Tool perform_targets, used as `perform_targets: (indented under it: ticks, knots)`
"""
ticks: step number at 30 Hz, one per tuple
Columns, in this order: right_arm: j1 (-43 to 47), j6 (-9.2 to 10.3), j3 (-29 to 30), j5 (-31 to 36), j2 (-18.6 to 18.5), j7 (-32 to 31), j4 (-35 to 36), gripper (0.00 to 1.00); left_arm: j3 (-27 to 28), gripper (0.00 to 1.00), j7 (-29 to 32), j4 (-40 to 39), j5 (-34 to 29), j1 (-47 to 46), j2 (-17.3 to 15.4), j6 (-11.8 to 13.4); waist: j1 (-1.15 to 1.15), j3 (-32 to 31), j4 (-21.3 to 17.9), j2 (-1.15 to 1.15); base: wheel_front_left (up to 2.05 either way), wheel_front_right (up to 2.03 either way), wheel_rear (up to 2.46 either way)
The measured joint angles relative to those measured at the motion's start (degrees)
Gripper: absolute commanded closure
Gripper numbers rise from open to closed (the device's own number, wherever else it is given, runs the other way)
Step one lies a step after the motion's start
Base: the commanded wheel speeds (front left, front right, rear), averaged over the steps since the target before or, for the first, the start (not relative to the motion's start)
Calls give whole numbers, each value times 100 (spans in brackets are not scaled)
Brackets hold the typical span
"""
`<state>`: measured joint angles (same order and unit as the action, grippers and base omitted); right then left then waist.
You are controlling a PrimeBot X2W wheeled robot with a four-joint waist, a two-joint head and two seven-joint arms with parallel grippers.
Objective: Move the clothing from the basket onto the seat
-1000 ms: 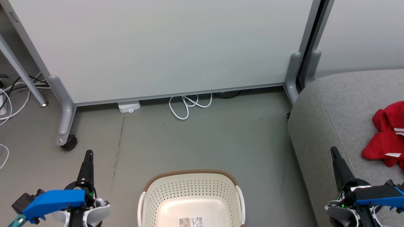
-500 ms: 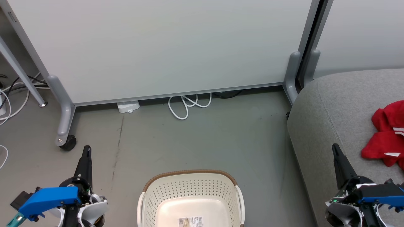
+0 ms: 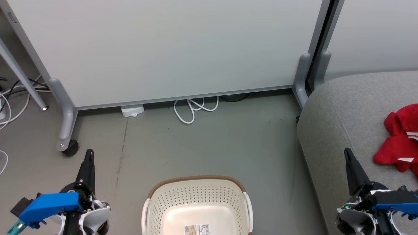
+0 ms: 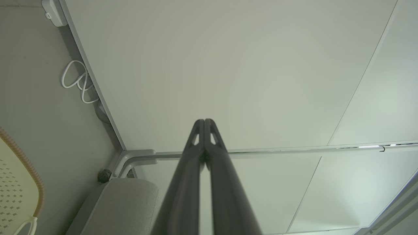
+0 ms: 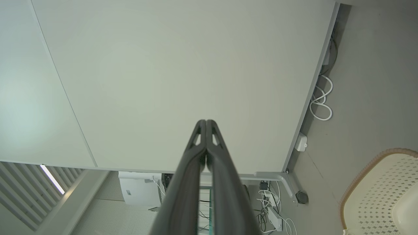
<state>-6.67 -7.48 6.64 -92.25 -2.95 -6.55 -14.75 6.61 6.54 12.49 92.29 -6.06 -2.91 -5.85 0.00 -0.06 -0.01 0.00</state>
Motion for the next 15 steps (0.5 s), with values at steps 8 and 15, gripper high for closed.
perform_targets:
  ticks: [8, 15]
  knots:
    - [-1, 0, 0, 0, 0, 0, 1, 100, 0, 100, -1, 0, 0, -1, 0, 0, 0, 0, 0, 0, 0, 0, 0]
    - [-1, 0, 1, 0, 0, 0, 1, 100, 0, 100, 0, 0, 0, -1, 0, 0, 0, 0, 0, 0, 0, 0, 0]
